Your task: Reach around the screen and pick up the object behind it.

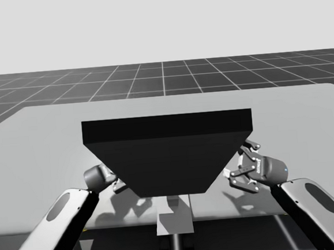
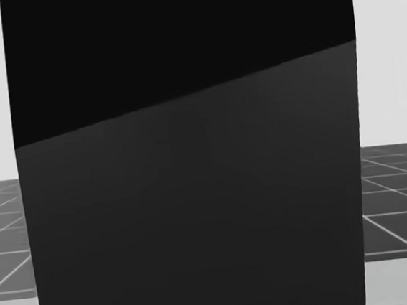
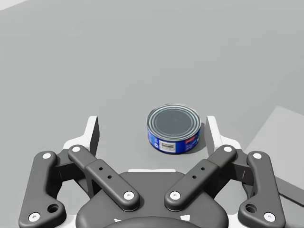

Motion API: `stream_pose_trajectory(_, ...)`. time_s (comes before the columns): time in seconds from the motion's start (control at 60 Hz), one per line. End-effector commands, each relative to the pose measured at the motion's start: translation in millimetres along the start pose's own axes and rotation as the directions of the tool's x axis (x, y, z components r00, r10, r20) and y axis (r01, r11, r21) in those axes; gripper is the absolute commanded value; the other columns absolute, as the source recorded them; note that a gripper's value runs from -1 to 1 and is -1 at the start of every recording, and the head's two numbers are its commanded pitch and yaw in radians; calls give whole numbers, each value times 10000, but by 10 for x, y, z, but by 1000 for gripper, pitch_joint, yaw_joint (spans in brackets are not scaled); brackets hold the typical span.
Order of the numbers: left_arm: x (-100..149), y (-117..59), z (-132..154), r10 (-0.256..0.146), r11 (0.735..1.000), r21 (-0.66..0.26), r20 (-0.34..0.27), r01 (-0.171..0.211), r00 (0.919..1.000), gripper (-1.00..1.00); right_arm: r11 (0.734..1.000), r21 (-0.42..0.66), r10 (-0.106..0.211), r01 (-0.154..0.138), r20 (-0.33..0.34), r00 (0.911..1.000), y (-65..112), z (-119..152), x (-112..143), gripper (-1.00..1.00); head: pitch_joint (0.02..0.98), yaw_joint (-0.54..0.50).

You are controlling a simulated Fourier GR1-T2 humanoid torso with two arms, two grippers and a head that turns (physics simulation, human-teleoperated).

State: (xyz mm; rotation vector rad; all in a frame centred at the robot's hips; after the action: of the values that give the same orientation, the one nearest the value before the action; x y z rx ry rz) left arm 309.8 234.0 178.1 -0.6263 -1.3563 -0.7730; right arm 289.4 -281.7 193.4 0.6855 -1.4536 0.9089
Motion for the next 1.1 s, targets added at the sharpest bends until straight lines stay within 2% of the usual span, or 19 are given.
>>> stream_pose_trajectory(0.017, -82, 37, -169, 457, 9989, 128, -647, -450, 9969, -1000, 9999, 136, 19, -17, -145, 9999, 21, -9, -38, -1000, 126, -20)
stream_pose_trajectory(0.083, -91, 51, -204, 739, 9971, 266, -853, -719, 9936, -1000, 9999, 146, 16, -14, -189, 9998, 25, -13, -46, -1000, 132, -16)
stream_pose_trajectory(0.183, -115, 37, -259, 883, 9959, 293, -1152, -854, 9894, -1000, 9999, 158, 53, -50, -220, 9997, 31, -21, -49, -1000, 136, -14)
stream_pose_trajectory(0.4, -178, -97, -453, 624, 9980, 64, -1790, -623, 9819, -1000, 9997, 221, 97, -92, -221, 9997, 35, -25, -51, -1000, 149, -13)
stream_pose_trajectory(0.8, -212, -108, -670, 331, 9993, 261, -2650, -271, 9637, -1000, 9995, 277, 190, -180, -342, 9992, 45, -19, -74, -1000, 167, -17)
stream_pose_trajectory(0.85, -202, -125, -710, 262, 9996, 209, -2765, -212, 9607, -1000, 9995, 278, 187, -178, -356, 9992, 45, -19, -76, -1000, 170, -18)
stream_pose_trajectory(0.967, -184, -191, -789, 312, 9987, -293, -2899, -414, 9566, -1000, 9993, 307, 216, -204, -391, 9990, 46, -14, -86, -1000, 175, -22)
stream_pose_trajectory(1.1, -209, -214, -858, 77, 9975, -643, -3151, -294, 9490, -1000, 9992, 330, 234, -221, -395, 9989, 44, -4, -88, -1000, 182, -29)
